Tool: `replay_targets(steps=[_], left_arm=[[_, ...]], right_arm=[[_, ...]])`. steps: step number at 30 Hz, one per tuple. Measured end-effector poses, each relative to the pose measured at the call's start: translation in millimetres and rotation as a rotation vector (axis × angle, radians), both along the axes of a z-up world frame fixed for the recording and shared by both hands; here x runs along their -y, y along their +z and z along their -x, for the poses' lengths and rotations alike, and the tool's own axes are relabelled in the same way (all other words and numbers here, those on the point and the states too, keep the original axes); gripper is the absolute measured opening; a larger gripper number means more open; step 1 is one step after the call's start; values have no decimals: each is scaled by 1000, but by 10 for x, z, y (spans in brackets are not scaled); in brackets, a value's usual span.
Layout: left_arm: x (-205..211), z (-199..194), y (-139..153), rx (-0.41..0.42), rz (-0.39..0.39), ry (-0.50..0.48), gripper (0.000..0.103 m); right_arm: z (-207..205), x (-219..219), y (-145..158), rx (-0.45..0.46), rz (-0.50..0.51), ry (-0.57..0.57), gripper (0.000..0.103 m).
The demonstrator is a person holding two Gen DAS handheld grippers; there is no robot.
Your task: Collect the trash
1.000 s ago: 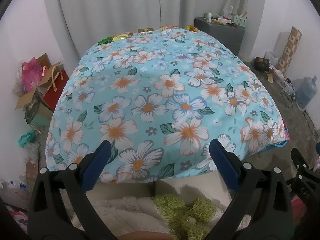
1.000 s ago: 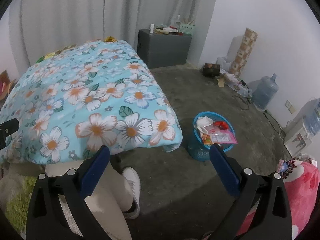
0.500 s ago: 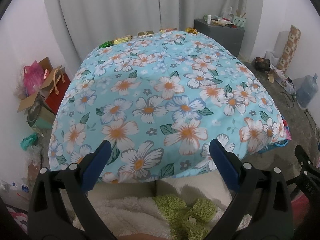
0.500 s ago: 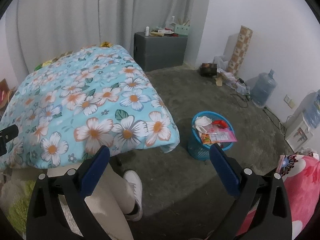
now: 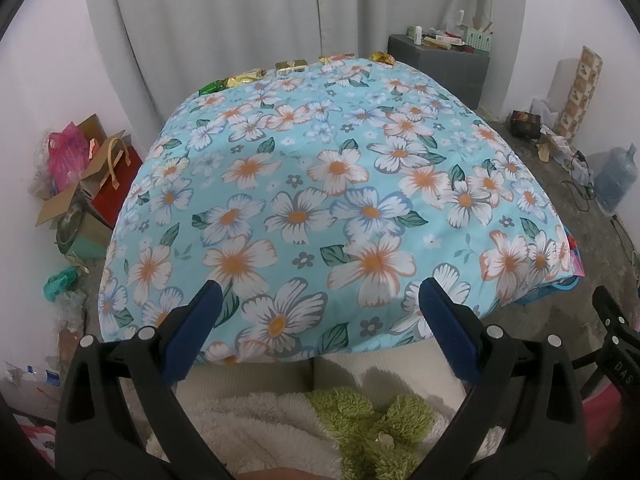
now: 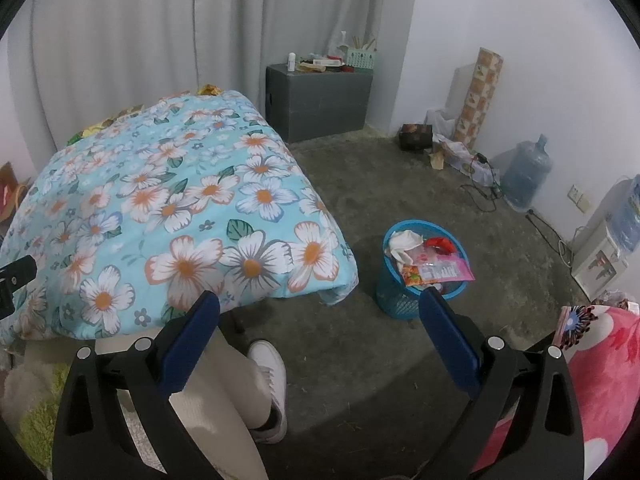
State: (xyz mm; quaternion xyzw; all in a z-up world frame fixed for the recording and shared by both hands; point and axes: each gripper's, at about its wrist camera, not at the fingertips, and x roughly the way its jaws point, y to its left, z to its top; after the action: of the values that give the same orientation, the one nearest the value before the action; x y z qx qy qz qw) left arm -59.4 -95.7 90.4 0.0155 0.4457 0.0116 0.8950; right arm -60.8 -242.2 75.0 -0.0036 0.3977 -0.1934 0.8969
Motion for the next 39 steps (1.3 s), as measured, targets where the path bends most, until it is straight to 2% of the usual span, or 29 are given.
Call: replay_targets(steps=[39], left_arm=[[4,-2,-28,-11,-9,0,94]], right_arm=[[-1,-3,17,-1,2,-1,97]])
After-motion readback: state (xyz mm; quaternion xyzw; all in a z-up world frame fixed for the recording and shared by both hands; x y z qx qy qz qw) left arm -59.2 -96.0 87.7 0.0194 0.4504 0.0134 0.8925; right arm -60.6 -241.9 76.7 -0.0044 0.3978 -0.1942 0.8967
